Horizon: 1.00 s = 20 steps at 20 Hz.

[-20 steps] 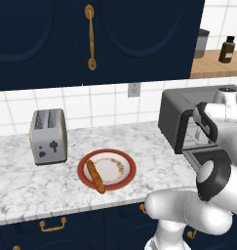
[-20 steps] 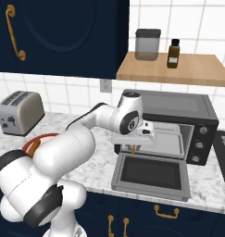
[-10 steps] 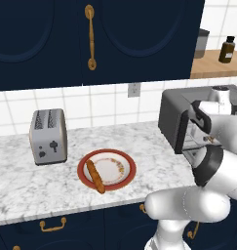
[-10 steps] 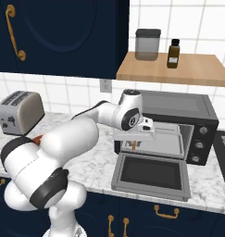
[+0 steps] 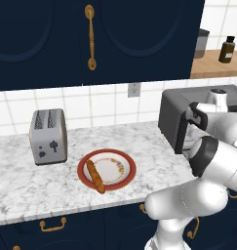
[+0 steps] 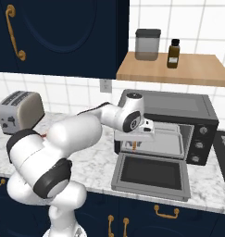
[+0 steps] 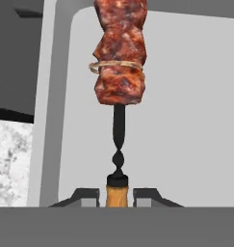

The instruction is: Pick up the kebab skewer and baguette bread, and place them inside the toaster oven. Close the toaster oven door and start by setting the timer.

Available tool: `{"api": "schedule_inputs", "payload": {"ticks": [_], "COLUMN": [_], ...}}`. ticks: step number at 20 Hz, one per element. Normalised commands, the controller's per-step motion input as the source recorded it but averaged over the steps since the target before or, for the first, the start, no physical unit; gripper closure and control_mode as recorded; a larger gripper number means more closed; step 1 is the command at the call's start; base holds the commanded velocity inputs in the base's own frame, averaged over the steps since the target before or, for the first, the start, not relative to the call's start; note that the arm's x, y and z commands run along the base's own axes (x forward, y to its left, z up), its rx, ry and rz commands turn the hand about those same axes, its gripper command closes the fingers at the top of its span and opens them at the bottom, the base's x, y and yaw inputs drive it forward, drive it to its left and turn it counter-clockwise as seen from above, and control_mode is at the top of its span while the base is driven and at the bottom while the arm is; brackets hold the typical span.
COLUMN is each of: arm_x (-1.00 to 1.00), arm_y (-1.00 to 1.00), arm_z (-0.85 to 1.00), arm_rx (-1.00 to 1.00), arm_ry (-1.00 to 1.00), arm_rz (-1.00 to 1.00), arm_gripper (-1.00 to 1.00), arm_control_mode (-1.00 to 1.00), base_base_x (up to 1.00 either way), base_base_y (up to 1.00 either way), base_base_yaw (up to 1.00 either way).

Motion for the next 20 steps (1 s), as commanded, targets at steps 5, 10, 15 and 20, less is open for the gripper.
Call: {"api": "schedule_inputs", "payload": {"ticks": [5, 10, 15, 20], "arm_x": [0.27, 0.05, 0.0, -0.03], "arm_y": [0.0, 0.0, 0.0, 0.0], "arm_z": [-0.11, -0.23, -0.1, 0.0], "arm_rx": [0.0, 0.0, 0.0, 0.0], "arm_ry": [0.0, 0.0, 0.0, 0.0], "arm_rz": [0.0, 0.0, 0.0, 0.0], "arm_gripper": [1.0, 1.0, -1.0, -1.0], "arm_control_mode": [-1.0, -1.0, -1.0, -1.0], "base_base_x": [0.0, 0.0, 0.0, 0.0], "base_base_y": [0.0, 0.0, 0.0, 0.0], "base_base_yaw": [0.0, 0.0, 0.0, 0.0]}}
